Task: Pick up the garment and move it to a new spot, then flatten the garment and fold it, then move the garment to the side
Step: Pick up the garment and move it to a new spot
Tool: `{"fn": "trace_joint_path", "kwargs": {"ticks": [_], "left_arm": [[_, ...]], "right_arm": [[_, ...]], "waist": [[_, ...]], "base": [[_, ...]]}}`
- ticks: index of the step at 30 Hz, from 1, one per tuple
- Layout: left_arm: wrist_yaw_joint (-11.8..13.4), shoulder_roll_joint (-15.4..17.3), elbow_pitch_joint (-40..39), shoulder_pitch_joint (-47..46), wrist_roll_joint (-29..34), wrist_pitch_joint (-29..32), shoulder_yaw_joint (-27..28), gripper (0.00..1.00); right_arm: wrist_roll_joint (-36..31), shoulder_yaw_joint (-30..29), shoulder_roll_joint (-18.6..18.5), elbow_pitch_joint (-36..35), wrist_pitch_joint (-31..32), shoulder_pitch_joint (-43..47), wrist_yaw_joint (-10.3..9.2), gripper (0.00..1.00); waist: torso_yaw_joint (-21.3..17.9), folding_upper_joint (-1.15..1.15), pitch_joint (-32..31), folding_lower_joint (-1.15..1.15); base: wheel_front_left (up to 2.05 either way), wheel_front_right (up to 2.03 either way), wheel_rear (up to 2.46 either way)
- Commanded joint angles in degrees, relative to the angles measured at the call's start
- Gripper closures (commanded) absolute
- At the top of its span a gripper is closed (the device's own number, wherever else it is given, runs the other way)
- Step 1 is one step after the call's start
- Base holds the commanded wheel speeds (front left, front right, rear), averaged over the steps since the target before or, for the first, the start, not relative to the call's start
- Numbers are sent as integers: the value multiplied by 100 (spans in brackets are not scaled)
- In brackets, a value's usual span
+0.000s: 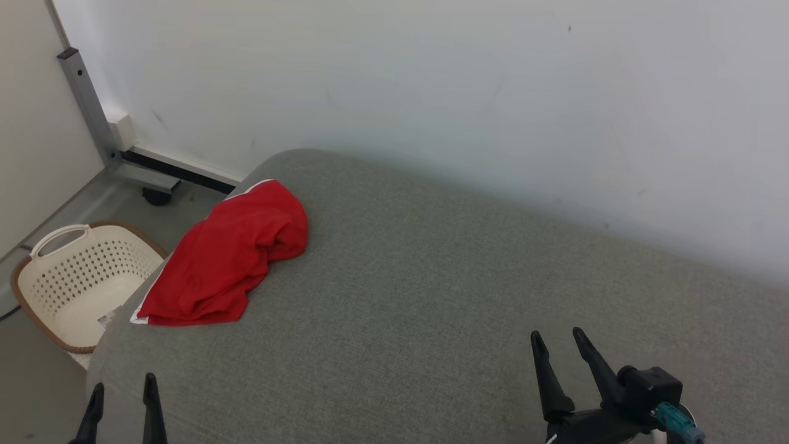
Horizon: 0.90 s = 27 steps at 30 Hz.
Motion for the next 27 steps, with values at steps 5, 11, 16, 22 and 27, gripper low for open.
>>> {"fn": "trace_joint_path", "kwargs": {"ticks": [5, 11, 16, 22, 27], "left_arm": [[60, -74, -2, 168, 57, -15, 270, 0], [100, -151, 251, -5, 132, -15, 288, 0], [51, -208, 502, -288, 78, -15, 69, 0], [57, -211, 1136, -972, 162, 565, -297, 0], [58, -108, 1737, -1891, 178, 1766, -587, 0]], "right_arm": [[75, 197, 2, 172, -59, -204, -12, 0], [121, 285, 3, 277, -96, -264, -12, 0], [128, 292, 3, 276, -115, -155, -12, 0], [-1, 222, 4, 109, -25, 57, -12, 0], [-163, 247, 4, -271, 260, 467, -12, 0]], "waist": [[169, -1, 181, -1], [181, -1, 199, -1], [186, -1, 207, -1], [192, -1, 216, -1], [78, -1, 245, -1]], "base": [[0, 0, 0], [0, 0, 0], [0, 0, 0], [0, 0, 0], [0, 0, 0]]}}
